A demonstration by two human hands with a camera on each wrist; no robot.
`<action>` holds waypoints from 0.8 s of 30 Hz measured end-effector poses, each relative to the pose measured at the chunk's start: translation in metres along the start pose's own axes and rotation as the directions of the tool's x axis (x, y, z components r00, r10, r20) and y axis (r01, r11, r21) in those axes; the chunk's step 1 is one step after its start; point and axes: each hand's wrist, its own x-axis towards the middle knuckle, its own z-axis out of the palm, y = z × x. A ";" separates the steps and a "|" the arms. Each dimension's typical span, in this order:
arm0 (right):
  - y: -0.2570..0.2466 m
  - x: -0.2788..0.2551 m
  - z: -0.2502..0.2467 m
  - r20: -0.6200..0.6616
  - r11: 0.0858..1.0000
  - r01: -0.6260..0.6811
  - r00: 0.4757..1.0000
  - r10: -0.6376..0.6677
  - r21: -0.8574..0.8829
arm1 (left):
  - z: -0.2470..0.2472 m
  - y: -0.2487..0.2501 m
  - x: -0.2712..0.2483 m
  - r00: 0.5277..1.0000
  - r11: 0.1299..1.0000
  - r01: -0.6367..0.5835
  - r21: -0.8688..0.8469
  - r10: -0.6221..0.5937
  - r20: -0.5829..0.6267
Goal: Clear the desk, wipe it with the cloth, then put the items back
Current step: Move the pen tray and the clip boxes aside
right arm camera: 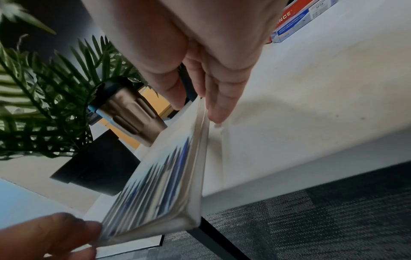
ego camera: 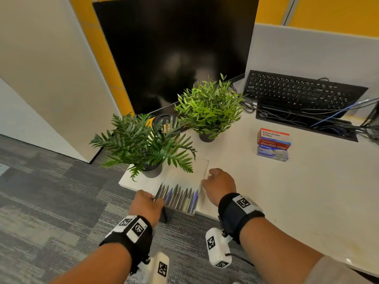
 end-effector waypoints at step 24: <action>0.065 0.106 -0.244 -0.218 0.998 0.046 0.974 -0.056 -0.049 | 0.186 0.294 -0.055 0.648 0.510 -0.761 0.401 0.608 0.458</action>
